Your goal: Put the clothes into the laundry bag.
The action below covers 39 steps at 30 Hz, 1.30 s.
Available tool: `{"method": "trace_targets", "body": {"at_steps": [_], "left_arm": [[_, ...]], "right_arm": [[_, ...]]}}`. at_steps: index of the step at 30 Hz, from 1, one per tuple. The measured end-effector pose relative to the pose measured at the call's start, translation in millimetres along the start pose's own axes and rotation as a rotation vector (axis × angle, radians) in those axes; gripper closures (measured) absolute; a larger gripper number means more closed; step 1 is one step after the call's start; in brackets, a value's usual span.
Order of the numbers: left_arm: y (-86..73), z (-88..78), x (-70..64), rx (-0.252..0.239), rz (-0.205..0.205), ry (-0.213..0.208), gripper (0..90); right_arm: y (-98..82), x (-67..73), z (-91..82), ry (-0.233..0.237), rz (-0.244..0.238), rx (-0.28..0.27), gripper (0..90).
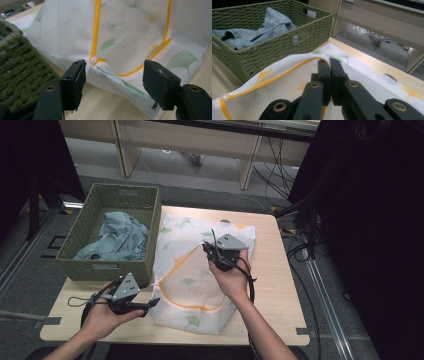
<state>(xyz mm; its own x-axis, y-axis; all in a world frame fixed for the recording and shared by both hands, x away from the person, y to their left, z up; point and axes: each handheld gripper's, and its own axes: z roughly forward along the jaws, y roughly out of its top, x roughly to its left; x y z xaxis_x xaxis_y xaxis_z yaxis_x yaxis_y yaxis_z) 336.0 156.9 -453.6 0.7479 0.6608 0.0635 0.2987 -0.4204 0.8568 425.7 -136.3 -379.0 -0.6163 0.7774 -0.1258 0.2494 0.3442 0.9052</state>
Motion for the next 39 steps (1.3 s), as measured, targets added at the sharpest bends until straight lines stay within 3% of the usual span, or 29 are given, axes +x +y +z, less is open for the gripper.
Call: {"method": "trace_targets", "body": {"at_steps": [6,11,14,20,24,26,39], "left_arm": [[18.4,-17.1,15.8,-0.065,-0.017,0.07,32.3],[34.7,-28.5,45.9,-0.098,-0.039,0.152,31.6],[44.3,-28.1,66.1,-0.09,-0.043,0.199,30.6],[58.9,-11.4,100.0,0.011,-0.067,0.251,24.4],[65.1,3.8,114.3,0.081,-0.097,0.256,21.3],[66.8,11.0,119.3,0.111,-0.105,0.256,20.6],[72.1,48.3,148.5,0.291,-0.15,0.275,15.5]], "right_arm": [[-0.4,-0.8,-1.4,0.0,0.004,0.003,89.3],[0.4,-1.4,-2.6,-0.004,0.001,0.0,89.3],[1.2,-1.1,-3.5,-0.004,0.003,-0.003,89.2],[2.3,-1.1,-4.3,-0.005,0.006,-0.007,89.2],[1.5,-1.0,-3.9,-0.004,0.018,-0.002,89.2],[1.1,-2.5,-2.4,0.001,-0.001,-0.003,89.2],[-0.4,-5.8,0.1,0.009,0.016,0.002,89.1]]}}
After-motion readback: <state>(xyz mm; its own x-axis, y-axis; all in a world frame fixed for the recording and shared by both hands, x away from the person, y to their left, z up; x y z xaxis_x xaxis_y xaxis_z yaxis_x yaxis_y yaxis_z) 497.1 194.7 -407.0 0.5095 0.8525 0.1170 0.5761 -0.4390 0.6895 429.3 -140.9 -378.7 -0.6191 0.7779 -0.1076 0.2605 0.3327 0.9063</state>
